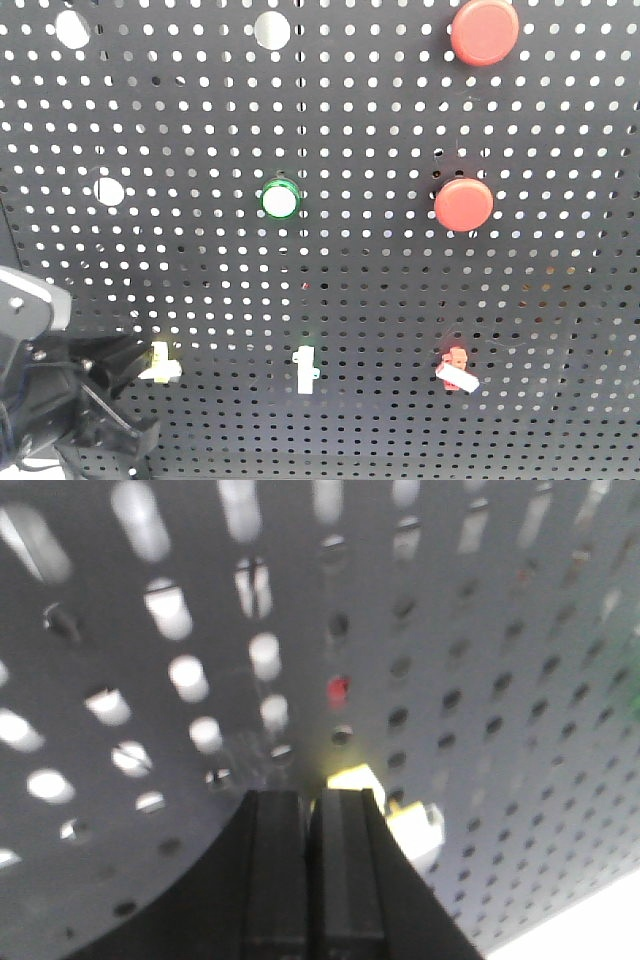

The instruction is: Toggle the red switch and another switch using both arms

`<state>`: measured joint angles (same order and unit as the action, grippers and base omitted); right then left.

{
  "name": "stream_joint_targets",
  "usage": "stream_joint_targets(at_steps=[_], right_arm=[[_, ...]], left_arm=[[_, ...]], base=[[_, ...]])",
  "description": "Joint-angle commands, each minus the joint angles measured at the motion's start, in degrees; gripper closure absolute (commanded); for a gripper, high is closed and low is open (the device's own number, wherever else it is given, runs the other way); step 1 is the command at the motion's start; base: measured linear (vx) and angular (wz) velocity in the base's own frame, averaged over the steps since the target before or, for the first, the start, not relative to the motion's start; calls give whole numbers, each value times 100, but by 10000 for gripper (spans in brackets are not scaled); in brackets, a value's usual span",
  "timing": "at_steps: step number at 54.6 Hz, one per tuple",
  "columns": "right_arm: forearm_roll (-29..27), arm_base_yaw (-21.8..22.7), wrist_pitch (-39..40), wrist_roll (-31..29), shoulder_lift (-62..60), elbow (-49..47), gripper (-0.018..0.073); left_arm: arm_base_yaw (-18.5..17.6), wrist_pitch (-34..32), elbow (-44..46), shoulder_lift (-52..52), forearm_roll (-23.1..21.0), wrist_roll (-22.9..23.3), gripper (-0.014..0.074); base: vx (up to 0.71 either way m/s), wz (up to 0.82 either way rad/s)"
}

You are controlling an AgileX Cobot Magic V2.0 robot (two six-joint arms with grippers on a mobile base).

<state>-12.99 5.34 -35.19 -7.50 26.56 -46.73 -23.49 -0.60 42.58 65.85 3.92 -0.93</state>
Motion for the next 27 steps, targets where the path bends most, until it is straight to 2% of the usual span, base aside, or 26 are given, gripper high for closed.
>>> stream_joint_targets(at_steps=[1,10,27], right_arm=[[-10,-2,428,-46,86,-181,566],[-18,-2,392,-46,86,-181,566],[-24,-2,312,-46,86,-181,566]], left_arm=[[9,-268,27,37,-15,-44,594],[9,-937,-676,-44,-223,53,594],[9,-1068,-1278,-299,-271,159,594]], base=[[0,0],[0,0],[0,0]])
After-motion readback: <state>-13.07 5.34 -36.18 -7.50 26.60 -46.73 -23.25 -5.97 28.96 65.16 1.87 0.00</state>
